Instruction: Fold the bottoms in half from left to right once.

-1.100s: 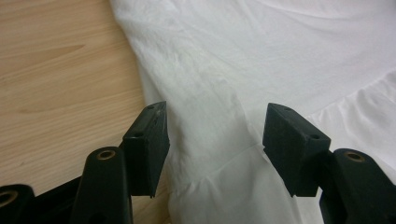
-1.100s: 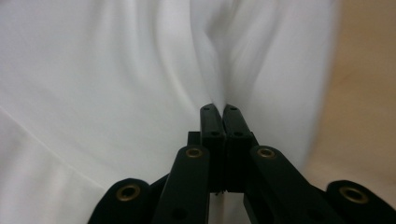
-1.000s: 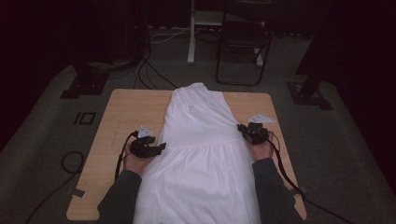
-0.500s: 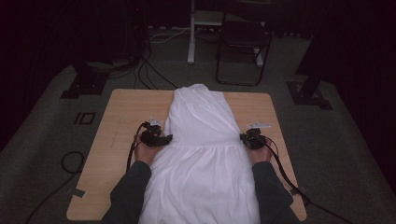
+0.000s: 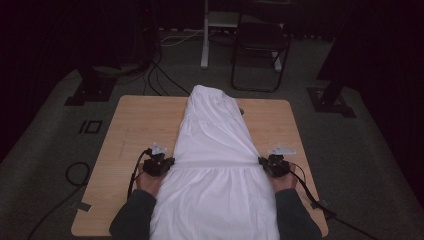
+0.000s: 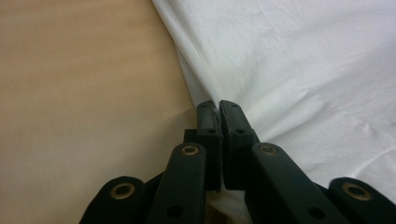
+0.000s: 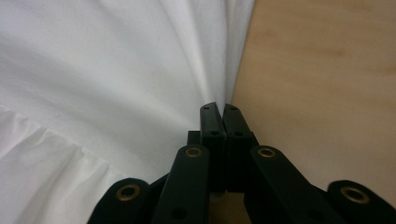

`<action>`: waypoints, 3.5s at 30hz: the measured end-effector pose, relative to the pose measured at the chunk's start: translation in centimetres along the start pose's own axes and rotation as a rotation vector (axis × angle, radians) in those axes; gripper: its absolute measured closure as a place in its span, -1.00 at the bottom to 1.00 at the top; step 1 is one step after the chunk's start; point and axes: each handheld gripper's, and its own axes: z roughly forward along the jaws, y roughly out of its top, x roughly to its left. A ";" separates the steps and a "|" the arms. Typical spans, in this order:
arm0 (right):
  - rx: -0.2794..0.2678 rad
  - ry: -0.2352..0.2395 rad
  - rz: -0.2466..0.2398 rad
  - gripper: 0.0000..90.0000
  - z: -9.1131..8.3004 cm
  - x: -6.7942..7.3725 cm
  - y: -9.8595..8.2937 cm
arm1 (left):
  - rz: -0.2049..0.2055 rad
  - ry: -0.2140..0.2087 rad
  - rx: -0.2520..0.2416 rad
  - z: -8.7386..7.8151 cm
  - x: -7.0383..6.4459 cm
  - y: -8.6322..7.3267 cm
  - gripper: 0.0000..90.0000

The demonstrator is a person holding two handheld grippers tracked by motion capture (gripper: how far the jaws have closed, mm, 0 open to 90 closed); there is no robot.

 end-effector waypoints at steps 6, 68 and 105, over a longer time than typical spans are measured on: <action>0.041 0.033 -0.035 0.98 -3.0 2.0 -2.4 | 0.055 -0.009 0.022 -2.9 -2.2 -2.9 0.95; 0.021 -0.040 0.068 0.94 8.1 -1.8 7.8 | 0.038 -0.014 0.010 6.5 -0.1 6.6 0.72; -0.085 0.241 0.045 0.27 3.9 3.6 8.9 | 0.091 -0.100 -0.027 -1.3 -4.3 -2.6 0.80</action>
